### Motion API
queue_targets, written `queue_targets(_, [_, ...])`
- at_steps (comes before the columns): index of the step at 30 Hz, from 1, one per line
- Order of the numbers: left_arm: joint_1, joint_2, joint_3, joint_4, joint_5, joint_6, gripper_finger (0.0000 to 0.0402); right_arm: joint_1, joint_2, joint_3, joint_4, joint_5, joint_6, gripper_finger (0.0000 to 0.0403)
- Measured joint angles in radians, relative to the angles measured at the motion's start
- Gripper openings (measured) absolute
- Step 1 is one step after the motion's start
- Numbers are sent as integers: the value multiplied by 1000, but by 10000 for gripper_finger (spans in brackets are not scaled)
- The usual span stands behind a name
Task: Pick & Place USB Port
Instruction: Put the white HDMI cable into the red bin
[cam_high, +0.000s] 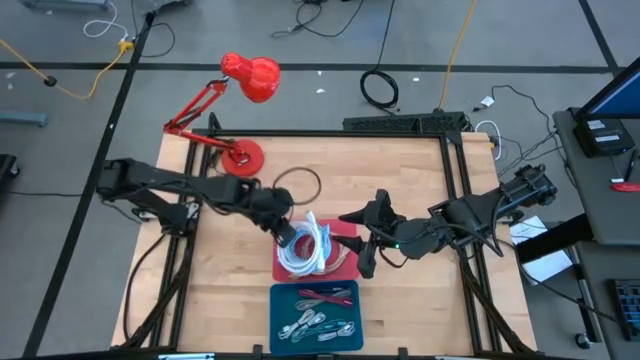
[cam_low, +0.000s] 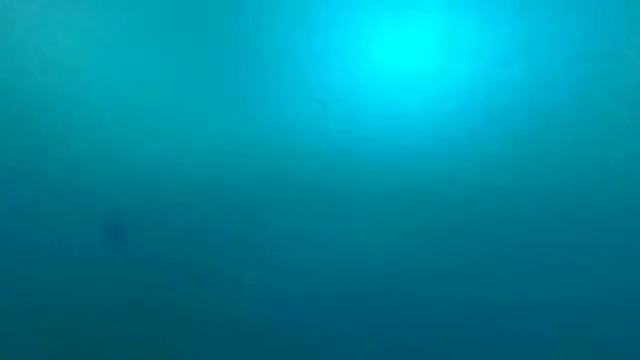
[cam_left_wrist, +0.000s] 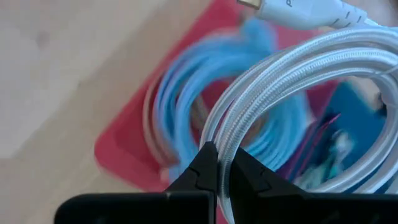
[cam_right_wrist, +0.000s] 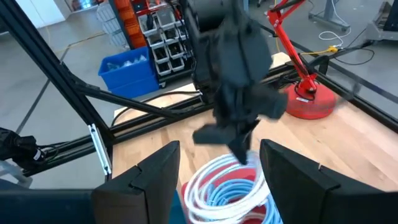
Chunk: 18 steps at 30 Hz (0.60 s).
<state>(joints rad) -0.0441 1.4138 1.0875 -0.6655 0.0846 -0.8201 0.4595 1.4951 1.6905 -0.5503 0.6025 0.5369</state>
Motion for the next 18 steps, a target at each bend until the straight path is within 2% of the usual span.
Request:
queue_targets(6, [-16, 126, 0, -60, 63, -13, 12, 0, 0, 0, 1, 0, 7, 215])
queue_targets(11, [-15, 212, 1, -88, 24, 28, 11, 0, 0, 0, 1, 0, 19, 215])
queue_targets(14, [-5, 251, 1, -35, 20, 40, 13, 0, 0, 0, 9, -1, 19, 215])
queue_targets(18, [-2, 257, 1, -12, -17, 31, 40, 0, 0, 0, 3, -1, 27, 215])
